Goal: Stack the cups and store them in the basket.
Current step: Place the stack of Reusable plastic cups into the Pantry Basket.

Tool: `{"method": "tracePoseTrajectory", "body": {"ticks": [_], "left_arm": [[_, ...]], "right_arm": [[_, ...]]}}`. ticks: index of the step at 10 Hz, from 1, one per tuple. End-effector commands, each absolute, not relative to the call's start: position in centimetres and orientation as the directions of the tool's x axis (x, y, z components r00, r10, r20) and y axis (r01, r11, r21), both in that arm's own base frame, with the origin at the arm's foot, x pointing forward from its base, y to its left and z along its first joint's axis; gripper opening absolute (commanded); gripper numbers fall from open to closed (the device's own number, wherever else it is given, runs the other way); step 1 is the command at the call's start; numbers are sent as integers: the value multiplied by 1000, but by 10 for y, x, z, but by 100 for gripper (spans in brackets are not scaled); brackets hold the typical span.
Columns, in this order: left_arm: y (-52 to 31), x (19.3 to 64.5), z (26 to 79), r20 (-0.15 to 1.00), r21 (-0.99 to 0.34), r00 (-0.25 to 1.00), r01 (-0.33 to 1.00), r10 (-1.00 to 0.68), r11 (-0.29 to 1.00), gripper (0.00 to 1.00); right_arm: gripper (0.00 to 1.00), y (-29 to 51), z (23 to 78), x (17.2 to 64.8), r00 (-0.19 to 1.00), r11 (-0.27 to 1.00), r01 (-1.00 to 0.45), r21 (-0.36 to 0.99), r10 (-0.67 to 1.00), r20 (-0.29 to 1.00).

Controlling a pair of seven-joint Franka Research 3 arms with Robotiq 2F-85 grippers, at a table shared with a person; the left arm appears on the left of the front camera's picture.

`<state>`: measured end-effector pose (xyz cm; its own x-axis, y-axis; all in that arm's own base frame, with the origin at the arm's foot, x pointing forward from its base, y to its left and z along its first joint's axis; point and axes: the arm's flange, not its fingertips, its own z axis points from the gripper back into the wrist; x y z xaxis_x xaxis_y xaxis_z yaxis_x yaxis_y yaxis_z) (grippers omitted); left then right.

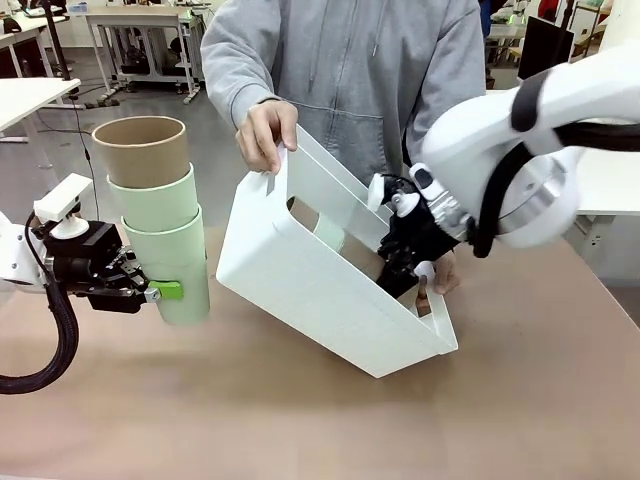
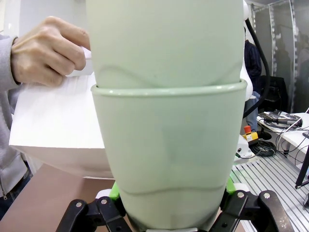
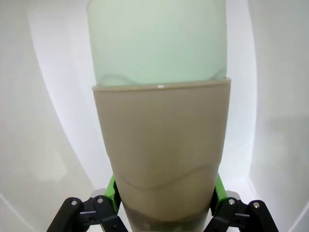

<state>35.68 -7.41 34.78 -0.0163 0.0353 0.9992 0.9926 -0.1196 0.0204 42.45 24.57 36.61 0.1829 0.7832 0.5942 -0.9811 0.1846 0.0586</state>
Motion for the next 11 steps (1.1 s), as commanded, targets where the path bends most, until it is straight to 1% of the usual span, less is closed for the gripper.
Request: {"method": "tracePoseTrajectory", "body": {"ticks": [1, 4, 5, 6, 11], "left_arm": [[-73, 356, 352, 999, 34, -29, 992, 44, -120, 84], [-73, 356, 352, 999, 34, -29, 992, 44, -120, 84], [-73, 356, 352, 999, 34, -29, 992, 44, -120, 84], [-73, 356, 352, 999, 34, -29, 992, 44, -120, 84], [-73, 356, 352, 999, 34, -29, 992, 44, -120, 84]], "right_arm": [[85, 261, 369, 435, 214, 206, -975, 79, 795, 567], [85, 263, 356, 433, 218, 196, -975, 102, 791, 572], [89, 258, 357, 429, 219, 199, -975, 99, 777, 590], [100, 261, 358, 434, 218, 197, -975, 99, 786, 578], [100, 218, 400, 424, 213, 197, -976, 97, 739, 639]]}}
